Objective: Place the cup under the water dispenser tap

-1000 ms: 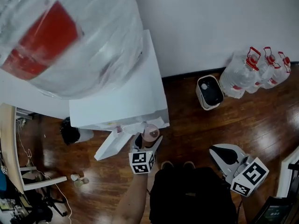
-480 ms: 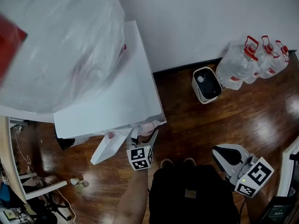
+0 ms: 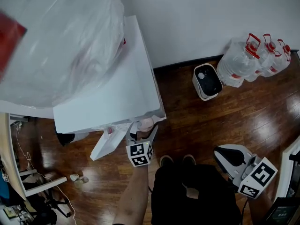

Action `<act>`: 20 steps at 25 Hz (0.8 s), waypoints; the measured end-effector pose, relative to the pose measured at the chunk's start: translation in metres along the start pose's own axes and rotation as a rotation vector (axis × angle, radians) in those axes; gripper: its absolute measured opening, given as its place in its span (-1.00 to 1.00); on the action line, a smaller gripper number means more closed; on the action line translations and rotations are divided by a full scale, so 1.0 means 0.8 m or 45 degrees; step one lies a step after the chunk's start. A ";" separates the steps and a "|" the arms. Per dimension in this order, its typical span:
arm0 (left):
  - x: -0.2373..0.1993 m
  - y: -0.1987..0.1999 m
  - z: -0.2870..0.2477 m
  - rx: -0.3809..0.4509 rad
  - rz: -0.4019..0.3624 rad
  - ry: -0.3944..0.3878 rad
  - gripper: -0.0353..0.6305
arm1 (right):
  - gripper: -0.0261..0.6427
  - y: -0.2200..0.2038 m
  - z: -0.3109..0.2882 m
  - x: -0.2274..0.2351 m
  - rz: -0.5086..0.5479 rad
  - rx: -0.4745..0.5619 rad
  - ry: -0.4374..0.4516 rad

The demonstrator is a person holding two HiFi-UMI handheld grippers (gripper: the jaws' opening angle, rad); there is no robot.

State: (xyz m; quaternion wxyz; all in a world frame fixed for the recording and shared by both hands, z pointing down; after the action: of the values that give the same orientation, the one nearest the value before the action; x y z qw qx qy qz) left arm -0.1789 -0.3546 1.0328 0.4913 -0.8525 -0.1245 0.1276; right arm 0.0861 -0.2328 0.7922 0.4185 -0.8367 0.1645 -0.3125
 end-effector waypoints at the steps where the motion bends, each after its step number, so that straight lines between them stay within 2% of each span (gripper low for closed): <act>1: -0.001 -0.001 0.003 -0.004 -0.002 0.012 0.88 | -0.89 -0.001 0.005 -0.001 -0.003 -0.002 0.001; 6: -0.004 -0.003 0.042 -0.050 0.067 0.079 0.88 | -0.89 0.010 0.030 -0.012 -0.004 -0.009 0.005; 10: 0.022 0.013 0.126 -0.058 0.105 0.073 0.88 | -0.89 0.040 0.052 -0.034 0.013 -0.016 0.059; 12: 0.036 0.037 0.174 -0.044 0.123 0.067 0.88 | -0.89 0.062 0.065 -0.051 0.030 -0.011 0.100; 16: 0.062 0.108 0.274 0.059 0.188 0.111 0.85 | -0.89 0.099 0.097 -0.088 0.084 0.013 0.195; 20: 0.098 0.174 0.368 0.141 0.156 0.109 0.82 | -0.89 0.123 0.136 -0.115 0.126 0.049 0.249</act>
State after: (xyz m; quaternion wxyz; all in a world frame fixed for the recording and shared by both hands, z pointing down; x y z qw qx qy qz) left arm -0.1931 -0.1582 0.7619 0.5339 -0.8347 -0.0436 0.1276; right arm 0.0876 -0.1769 0.6278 0.4314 -0.7849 0.2395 -0.3749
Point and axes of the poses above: the fingertips, and each gripper's own axes: z backward along the fingers, x to its right, y out of its top, the point moved 4 cm from there along z, backward along the fingers, and after that the axes turned 2 degrees about -y, right-handed, at the moved point
